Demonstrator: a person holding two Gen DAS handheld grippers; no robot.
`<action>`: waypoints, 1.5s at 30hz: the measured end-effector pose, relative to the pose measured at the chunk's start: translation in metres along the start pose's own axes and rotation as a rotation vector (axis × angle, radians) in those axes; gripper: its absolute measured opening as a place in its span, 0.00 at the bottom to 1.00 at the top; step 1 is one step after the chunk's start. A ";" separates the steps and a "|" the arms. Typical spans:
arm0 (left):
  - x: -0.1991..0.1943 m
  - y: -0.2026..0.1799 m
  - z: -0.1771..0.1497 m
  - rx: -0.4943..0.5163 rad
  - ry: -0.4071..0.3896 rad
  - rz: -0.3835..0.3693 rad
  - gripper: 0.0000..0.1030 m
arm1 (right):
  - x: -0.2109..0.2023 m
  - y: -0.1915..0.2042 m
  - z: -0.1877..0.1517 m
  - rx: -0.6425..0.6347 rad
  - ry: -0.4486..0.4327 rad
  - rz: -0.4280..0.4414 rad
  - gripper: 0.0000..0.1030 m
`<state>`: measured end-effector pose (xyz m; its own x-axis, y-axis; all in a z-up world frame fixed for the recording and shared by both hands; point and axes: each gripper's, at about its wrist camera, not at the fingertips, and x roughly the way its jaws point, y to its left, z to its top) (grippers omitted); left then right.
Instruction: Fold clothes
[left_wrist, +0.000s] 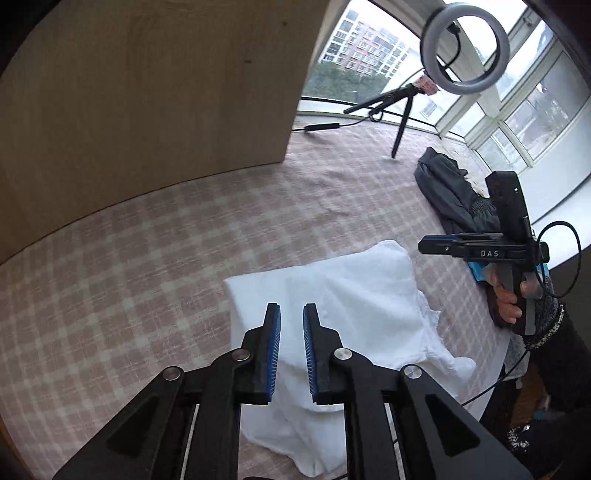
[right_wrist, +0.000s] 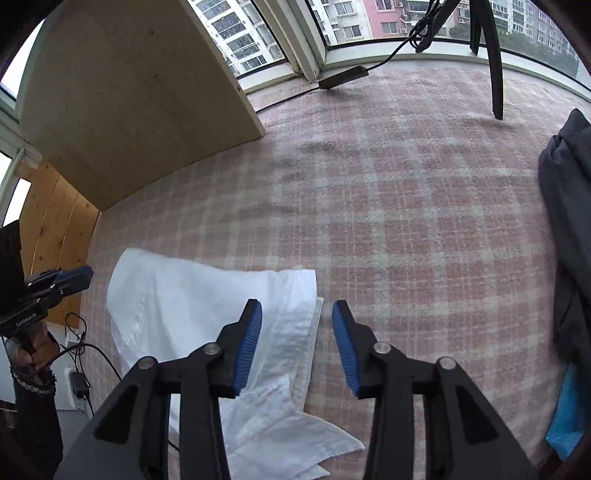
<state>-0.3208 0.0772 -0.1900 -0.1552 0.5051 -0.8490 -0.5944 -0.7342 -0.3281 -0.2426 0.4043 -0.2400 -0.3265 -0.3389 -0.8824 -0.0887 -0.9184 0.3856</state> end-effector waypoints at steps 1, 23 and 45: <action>0.008 -0.007 0.001 0.031 0.017 0.014 0.14 | 0.005 0.000 -0.006 0.002 0.018 0.014 0.41; 0.044 0.032 0.036 -0.024 0.080 0.027 0.50 | 0.026 -0.042 0.024 -0.006 0.031 0.251 0.47; 0.100 0.021 0.012 0.106 0.182 0.140 0.54 | 0.013 -0.043 0.030 -0.155 -0.034 0.189 0.28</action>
<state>-0.3587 0.1175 -0.2766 -0.1032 0.3046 -0.9469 -0.6583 -0.7346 -0.1645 -0.2714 0.4456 -0.2600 -0.3548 -0.5030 -0.7881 0.1215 -0.8606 0.4946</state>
